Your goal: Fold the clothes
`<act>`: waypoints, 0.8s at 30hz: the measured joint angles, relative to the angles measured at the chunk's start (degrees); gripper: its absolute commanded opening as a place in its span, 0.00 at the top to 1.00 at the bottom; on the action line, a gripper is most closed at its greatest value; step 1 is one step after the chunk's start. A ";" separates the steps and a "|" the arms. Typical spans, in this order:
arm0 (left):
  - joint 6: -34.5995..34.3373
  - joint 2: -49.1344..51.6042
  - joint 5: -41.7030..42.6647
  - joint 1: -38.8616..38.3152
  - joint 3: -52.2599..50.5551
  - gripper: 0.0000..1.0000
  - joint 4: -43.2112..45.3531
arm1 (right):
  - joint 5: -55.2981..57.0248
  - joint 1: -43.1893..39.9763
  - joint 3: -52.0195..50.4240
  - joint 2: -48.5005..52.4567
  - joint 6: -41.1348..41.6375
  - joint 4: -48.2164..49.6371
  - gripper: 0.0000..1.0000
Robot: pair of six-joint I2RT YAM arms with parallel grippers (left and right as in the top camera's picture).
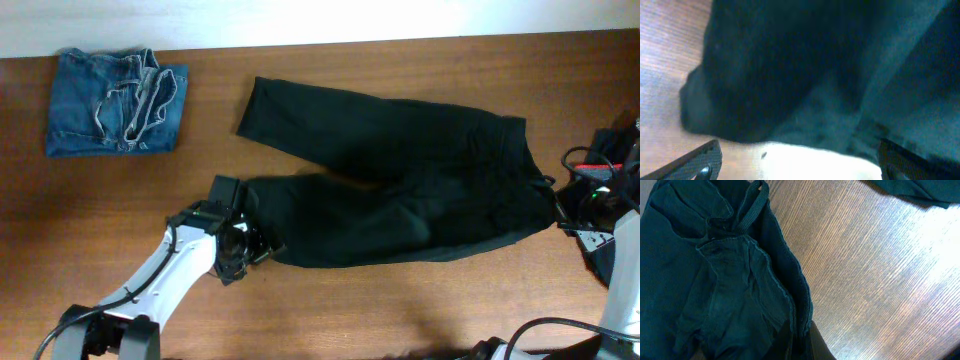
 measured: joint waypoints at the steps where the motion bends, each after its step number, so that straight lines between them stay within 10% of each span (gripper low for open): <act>1: -0.09 0.00 0.00 0.00 -0.39 0.02 0.83 | 0.00 0.00 0.00 0.00 -0.02 -0.02 0.96; 14: -0.96 0.00 0.87 2.05 -1.29 0.43 5.64 | 0.00 0.00 0.00 0.00 0.00 -0.22 0.96; 24: -1.22 0.00 1.16 2.29 -1.36 0.30 5.84 | 0.00 0.00 0.00 0.00 -0.24 -0.79 0.96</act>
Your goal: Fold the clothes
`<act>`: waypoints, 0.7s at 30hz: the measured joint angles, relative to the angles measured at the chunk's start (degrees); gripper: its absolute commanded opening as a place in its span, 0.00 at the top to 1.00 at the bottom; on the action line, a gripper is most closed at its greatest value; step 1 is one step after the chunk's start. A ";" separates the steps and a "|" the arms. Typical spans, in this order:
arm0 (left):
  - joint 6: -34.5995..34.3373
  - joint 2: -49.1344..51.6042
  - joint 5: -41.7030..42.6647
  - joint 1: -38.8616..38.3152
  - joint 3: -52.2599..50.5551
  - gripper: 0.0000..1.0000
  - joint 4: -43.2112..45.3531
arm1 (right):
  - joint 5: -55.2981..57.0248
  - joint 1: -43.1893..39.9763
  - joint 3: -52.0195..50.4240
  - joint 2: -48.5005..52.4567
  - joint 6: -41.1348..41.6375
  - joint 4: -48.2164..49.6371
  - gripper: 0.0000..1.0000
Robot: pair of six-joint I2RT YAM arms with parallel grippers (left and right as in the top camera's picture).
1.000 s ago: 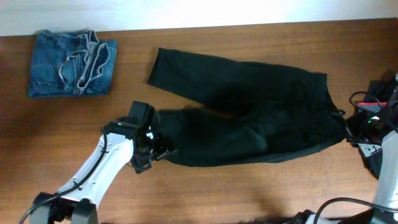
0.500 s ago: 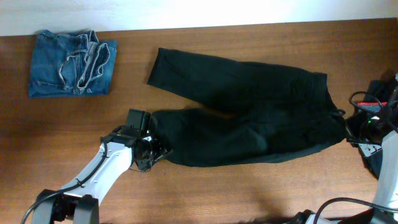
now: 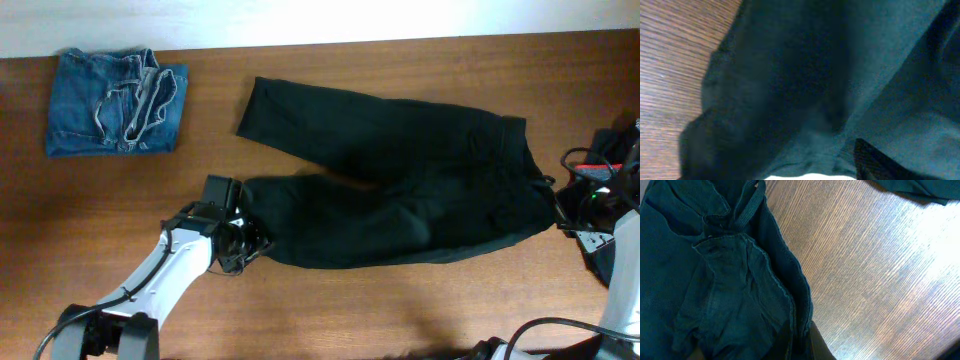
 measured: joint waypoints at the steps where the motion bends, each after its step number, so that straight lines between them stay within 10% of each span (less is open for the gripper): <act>1: -0.02 0.00 0.02 0.33 -0.02 0.30 -0.02 | 0.02 0.00 0.00 0.00 -0.11 -0.07 0.96; 21: 0.31 1.40 3.98 4.74 -0.79 0.51 1.14 | 0.20 0.00 0.00 0.00 -0.44 -0.92 0.96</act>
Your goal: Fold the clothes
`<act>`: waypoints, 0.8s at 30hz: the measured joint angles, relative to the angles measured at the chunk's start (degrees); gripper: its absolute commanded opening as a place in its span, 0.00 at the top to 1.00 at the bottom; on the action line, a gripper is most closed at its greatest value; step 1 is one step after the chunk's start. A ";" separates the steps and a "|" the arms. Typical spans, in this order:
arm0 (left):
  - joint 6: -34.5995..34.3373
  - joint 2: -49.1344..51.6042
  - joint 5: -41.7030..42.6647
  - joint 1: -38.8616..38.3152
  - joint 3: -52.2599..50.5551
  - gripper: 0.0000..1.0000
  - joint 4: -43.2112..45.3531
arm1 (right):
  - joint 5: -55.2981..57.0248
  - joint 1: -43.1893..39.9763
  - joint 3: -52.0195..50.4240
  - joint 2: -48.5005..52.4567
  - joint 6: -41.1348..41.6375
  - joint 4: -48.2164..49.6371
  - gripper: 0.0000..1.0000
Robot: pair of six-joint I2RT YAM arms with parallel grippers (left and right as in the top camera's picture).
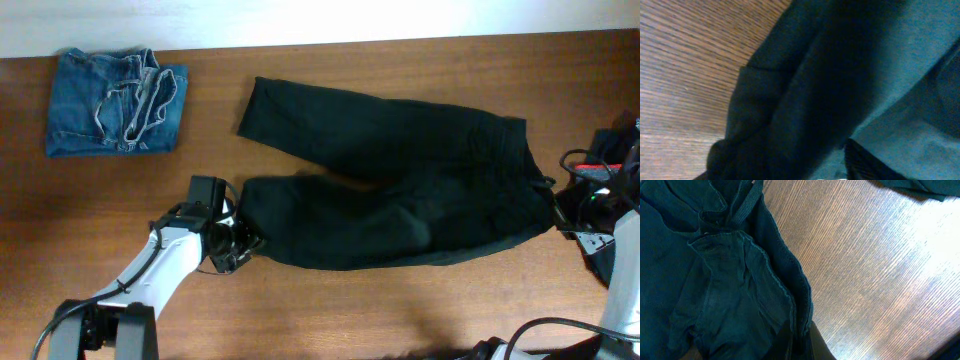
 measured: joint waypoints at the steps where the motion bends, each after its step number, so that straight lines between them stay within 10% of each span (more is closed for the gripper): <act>1: 0.31 0.46 0.59 0.50 0.00 0.53 0.02 | 0.00 0.00 0.00 0.00 -0.02 -0.02 0.96; 8: 1.75 3.06 3.61 2.14 -0.02 0.99 0.35 | 0.00 0.00 0.00 0.00 0.00 -0.24 0.96; 24: 2.78 -14.32 3.58 2.19 -0.42 0.99 -9.46 | -0.26 0.00 0.02 0.00 0.02 -1.22 0.96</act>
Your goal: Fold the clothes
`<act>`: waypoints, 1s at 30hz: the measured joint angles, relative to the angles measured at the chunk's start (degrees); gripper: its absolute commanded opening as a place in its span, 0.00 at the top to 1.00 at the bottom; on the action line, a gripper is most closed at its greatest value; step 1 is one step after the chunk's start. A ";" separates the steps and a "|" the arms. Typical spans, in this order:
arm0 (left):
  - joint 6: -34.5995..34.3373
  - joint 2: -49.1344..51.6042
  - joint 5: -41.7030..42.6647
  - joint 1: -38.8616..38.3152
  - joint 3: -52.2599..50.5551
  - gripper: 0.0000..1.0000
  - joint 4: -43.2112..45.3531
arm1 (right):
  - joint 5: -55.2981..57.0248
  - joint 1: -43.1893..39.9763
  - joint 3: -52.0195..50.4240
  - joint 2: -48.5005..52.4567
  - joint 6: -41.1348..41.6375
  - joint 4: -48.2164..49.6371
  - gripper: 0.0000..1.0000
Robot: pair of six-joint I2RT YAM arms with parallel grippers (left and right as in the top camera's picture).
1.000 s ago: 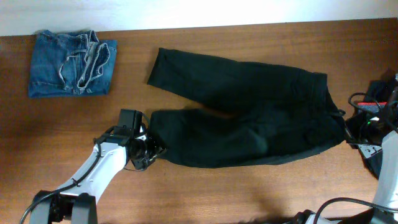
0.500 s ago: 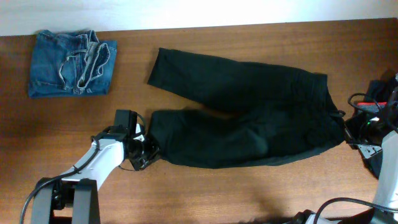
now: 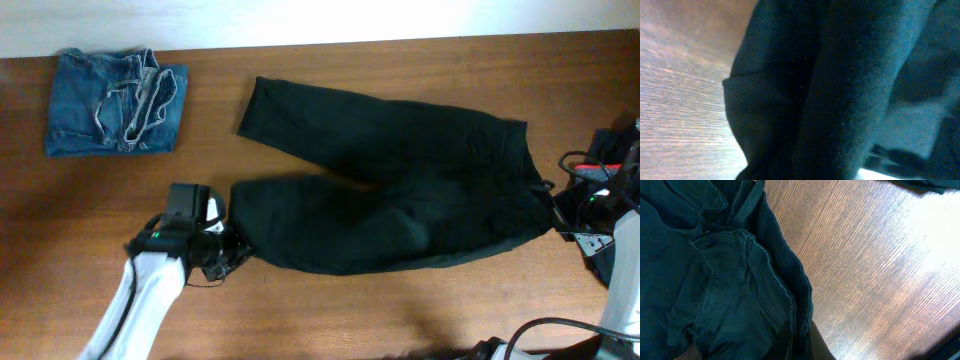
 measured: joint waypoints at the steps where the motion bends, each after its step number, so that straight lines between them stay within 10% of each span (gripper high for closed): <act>1: -0.02 -2.86 -0.33 0.00 0.00 0.99 0.00 | -0.11 0.00 0.04 0.00 0.00 -0.07 0.96; 18: -3.65 -6.54 -11.39 0.00 2.71 0.92 8.33 | -6.60 0.00 2.05 0.00 15.72 1.84 0.96; 30: -8.81 0.70 -2.49 0.00 4.50 0.91 16.35 | -6.62 0.00 2.05 0.00 22.21 2.40 0.96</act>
